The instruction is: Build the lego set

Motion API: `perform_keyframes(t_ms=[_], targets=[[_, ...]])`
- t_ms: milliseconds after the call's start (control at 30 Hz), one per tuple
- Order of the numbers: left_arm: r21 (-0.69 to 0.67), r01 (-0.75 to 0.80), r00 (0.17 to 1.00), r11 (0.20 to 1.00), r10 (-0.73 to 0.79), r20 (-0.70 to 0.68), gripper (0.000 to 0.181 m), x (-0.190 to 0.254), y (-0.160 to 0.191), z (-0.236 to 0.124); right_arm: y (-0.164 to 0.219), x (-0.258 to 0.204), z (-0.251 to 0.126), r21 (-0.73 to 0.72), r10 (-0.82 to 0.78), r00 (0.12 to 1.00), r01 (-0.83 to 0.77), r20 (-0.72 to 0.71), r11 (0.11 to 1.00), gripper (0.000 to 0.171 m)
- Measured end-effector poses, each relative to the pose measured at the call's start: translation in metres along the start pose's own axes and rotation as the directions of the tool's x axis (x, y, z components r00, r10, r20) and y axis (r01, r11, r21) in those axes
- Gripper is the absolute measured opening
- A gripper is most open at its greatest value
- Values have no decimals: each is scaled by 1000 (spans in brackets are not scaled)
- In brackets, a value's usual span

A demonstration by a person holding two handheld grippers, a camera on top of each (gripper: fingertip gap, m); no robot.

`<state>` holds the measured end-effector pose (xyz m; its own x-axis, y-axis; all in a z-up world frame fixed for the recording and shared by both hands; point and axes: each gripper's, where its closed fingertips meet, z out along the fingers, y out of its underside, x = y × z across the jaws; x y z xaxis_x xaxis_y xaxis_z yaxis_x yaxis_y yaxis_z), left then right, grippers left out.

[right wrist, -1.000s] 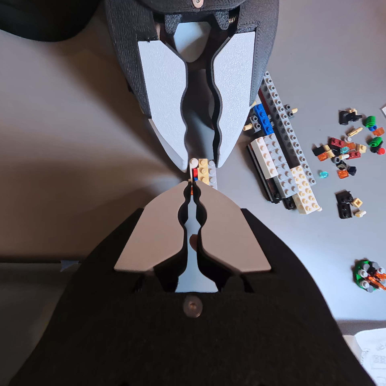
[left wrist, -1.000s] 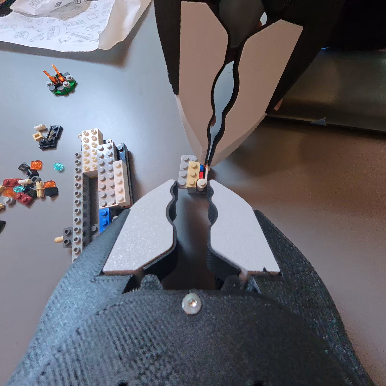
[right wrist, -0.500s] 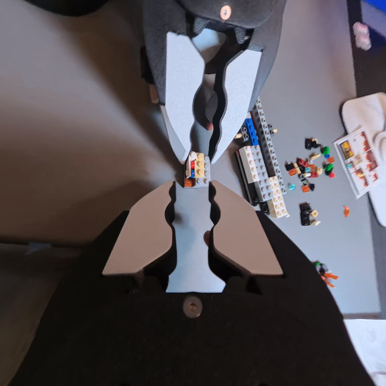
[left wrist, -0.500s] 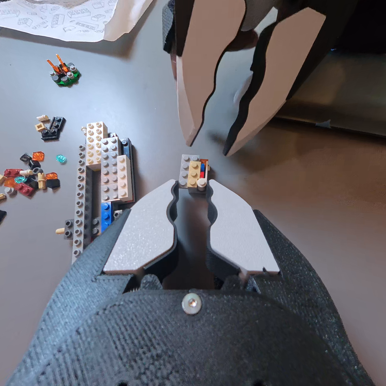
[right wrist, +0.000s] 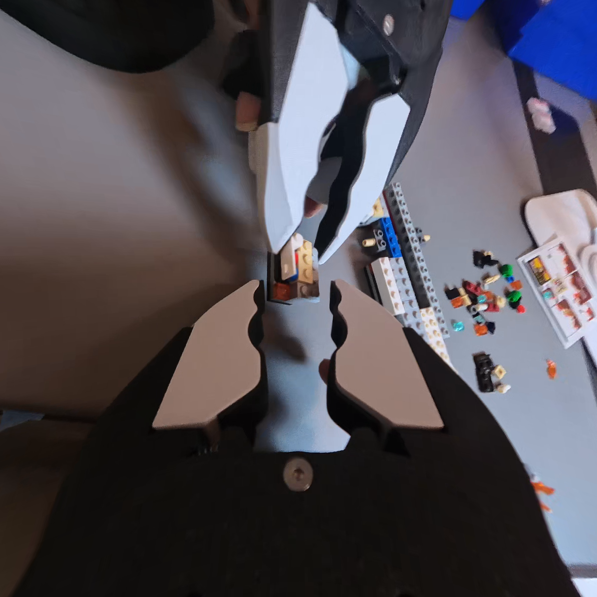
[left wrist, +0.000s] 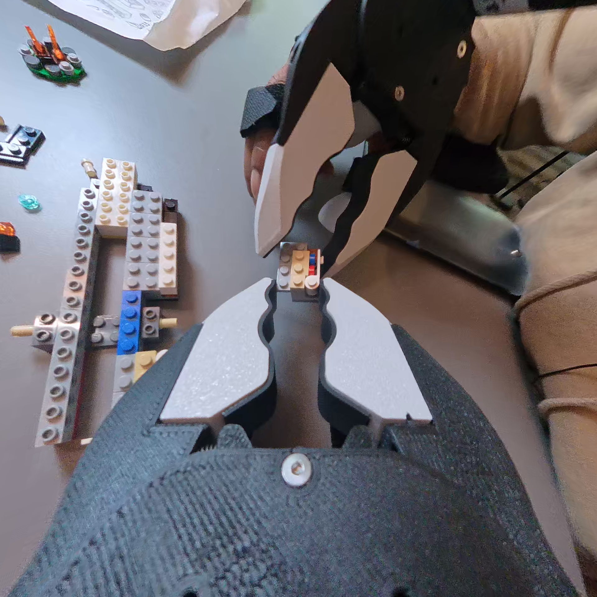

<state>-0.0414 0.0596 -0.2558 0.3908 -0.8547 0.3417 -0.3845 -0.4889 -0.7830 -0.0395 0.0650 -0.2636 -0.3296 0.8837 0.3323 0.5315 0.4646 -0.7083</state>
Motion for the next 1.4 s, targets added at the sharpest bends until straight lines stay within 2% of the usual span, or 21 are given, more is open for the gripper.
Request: perform_keyframes(t_ms=[167,267,333,567,733,900,1000,1133,1200,1267,1400], targets=[[77,134,987,988,-126,-104,25,4,-10,-11,-19,5,-11,64,-273,942,290,-195,955,46],[94,196,968,976,-177,-179,25,11,-13,-15,-33,8,-17,95,-349,887,392,-301,915,46],[97,236,951,967,-209,-230,25,16,-15,-15,-38,5,-16,100,-382,868,431,-318,897,45],[59,295,901,954,-258,-348,25,33,-15,-13,-48,-13,-15,154,-430,847,492,-311,857,24],[40,325,878,945,-285,-385,25,37,-12,-14,-50,-18,-15,195,-386,878,447,-284,873,24],[93,315,875,945,-251,-415,25,41,-20,-21,-58,-13,-21,281,-267,928,338,-262,898,23],[153,208,928,966,-146,-343,32,42,-25,-26,-63,-10,-26,345,-176,956,251,-235,904,23],[232,-77,995,970,88,-37,35,31,-33,-40,-69,0,-36,431,-39,979,124,-200,894,23],[227,-242,969,943,225,98,35,35,-36,-46,-71,3,-40,461,5,983,82,-184,883,23],[220,-344,932,913,304,196,33,38,-43,-47,-73,4,-42,483,33,986,51,-165,874,23],[197,-390,911,900,346,224,27,45,-45,-41,-76,4,-42,484,54,984,35,-168,874,22]])
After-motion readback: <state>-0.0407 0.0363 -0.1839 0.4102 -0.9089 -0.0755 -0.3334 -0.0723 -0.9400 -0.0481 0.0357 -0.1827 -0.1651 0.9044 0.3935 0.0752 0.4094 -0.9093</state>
